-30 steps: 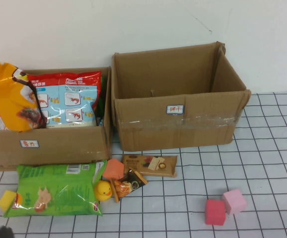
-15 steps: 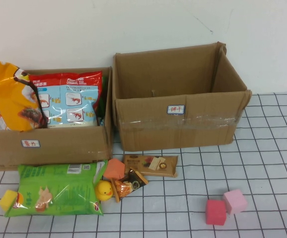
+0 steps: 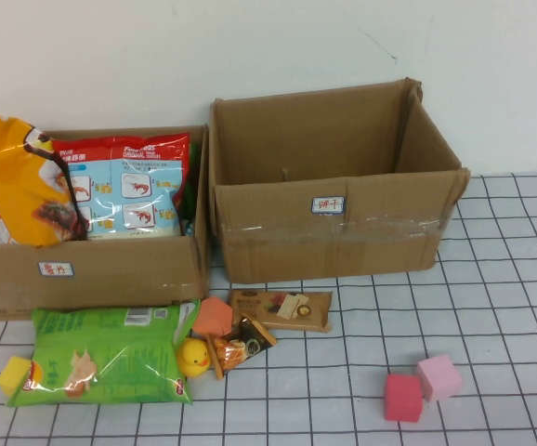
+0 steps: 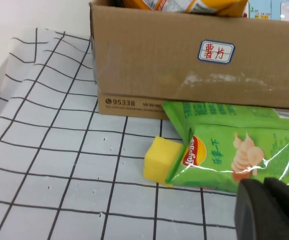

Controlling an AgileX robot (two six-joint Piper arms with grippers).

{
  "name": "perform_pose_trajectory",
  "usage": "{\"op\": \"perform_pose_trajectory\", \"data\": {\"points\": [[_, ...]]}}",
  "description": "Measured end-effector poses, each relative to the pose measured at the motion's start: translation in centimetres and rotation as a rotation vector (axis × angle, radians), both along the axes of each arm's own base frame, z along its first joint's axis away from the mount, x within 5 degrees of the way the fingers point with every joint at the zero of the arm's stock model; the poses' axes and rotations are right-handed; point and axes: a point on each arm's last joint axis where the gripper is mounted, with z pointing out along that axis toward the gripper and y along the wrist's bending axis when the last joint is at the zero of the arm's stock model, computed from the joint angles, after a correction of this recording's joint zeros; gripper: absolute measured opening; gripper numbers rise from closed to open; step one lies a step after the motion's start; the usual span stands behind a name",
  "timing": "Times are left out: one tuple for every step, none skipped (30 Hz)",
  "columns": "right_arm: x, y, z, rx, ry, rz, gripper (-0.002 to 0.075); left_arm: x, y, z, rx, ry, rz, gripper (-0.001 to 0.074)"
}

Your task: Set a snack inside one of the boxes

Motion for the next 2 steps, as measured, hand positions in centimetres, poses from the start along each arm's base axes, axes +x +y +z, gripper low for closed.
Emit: {"op": "perform_pose_trajectory", "data": {"points": [[0.0, 0.0, 0.0, 0.0, 0.0, 0.0, 0.0, -0.01, 0.0, 0.04, 0.0, 0.0, 0.0, -0.0001], [0.0, 0.01, 0.0, 0.002, 0.0, 0.0, 0.0, -0.01, 0.0, 0.03, 0.0, 0.002, 0.0, -0.0002]]}}
